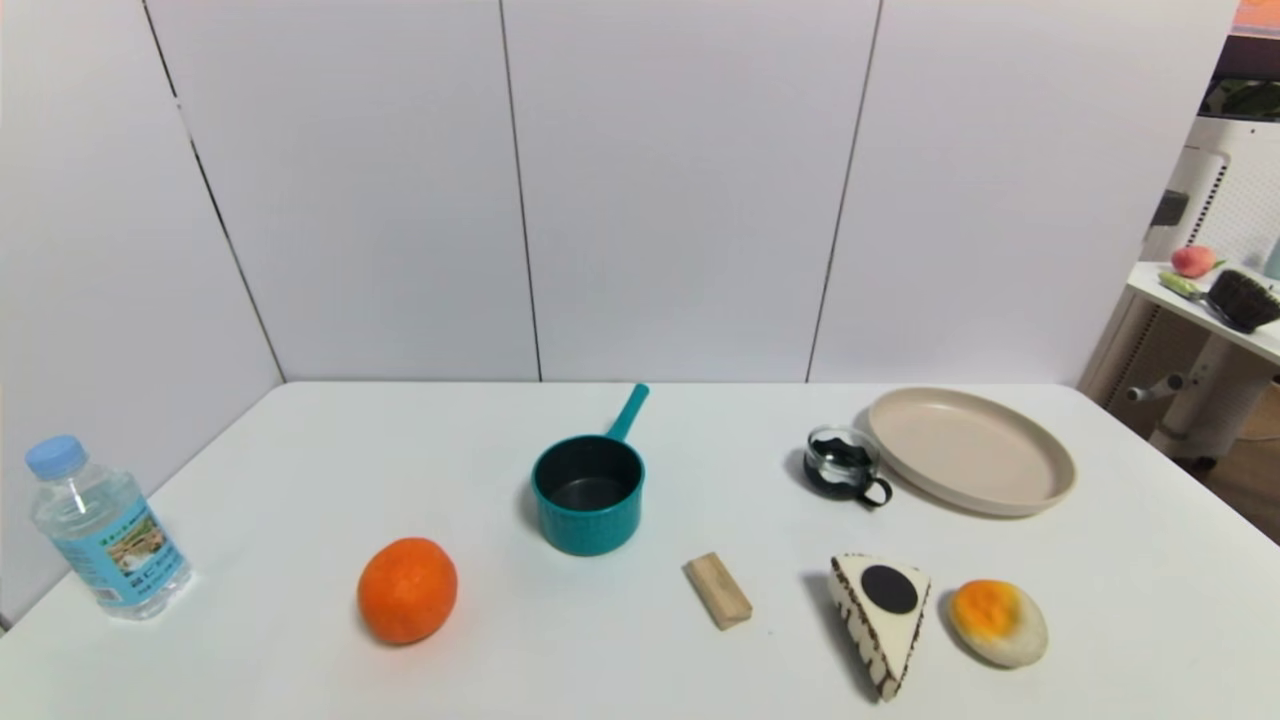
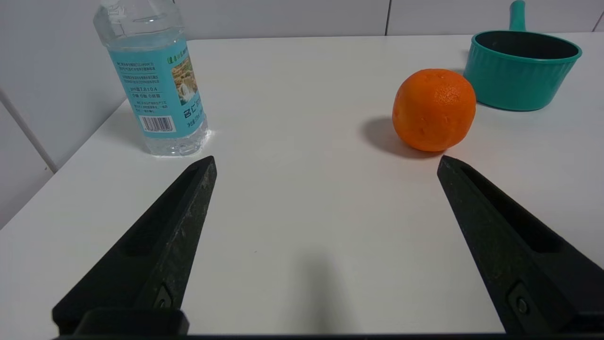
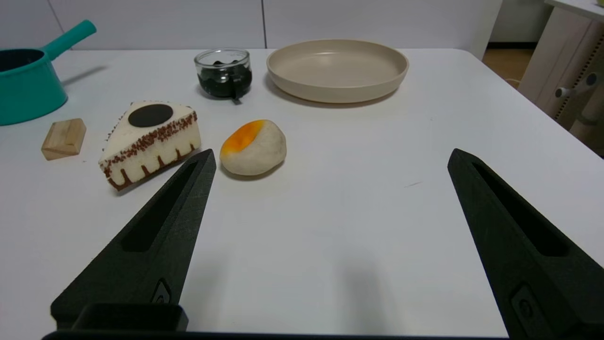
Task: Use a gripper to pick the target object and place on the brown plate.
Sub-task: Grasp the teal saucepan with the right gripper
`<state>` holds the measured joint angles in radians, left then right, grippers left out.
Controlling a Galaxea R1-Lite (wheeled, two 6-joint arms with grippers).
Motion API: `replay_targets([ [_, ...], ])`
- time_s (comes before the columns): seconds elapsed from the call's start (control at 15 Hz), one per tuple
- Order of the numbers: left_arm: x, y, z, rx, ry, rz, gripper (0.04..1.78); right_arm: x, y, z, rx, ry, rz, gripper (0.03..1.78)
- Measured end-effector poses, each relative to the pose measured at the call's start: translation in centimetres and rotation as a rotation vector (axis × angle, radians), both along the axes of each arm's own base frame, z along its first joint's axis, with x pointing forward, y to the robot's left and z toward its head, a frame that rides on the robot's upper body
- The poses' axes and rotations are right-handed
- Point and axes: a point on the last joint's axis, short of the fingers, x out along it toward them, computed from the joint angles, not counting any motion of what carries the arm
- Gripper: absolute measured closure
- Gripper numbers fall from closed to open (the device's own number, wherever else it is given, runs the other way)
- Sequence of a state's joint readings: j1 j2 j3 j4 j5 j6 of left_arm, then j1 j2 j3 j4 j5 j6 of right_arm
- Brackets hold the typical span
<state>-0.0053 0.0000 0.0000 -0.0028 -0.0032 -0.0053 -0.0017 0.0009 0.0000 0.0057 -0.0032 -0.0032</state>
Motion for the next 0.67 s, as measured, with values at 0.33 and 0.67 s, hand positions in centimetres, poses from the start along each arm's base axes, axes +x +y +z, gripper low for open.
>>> replay_targets([
  [0.33,0.0,0.0,0.0,0.000,0.000,-0.001,0.13,0.5,0.0,4.8,-0.063,0.012,0.045,0.11],
  [0.67,0.0,0.0,0.0,0.000,0.000,-0.001,0.13,4.9,0.9,14.7,-0.115,0.090,0.341,0.11],
])
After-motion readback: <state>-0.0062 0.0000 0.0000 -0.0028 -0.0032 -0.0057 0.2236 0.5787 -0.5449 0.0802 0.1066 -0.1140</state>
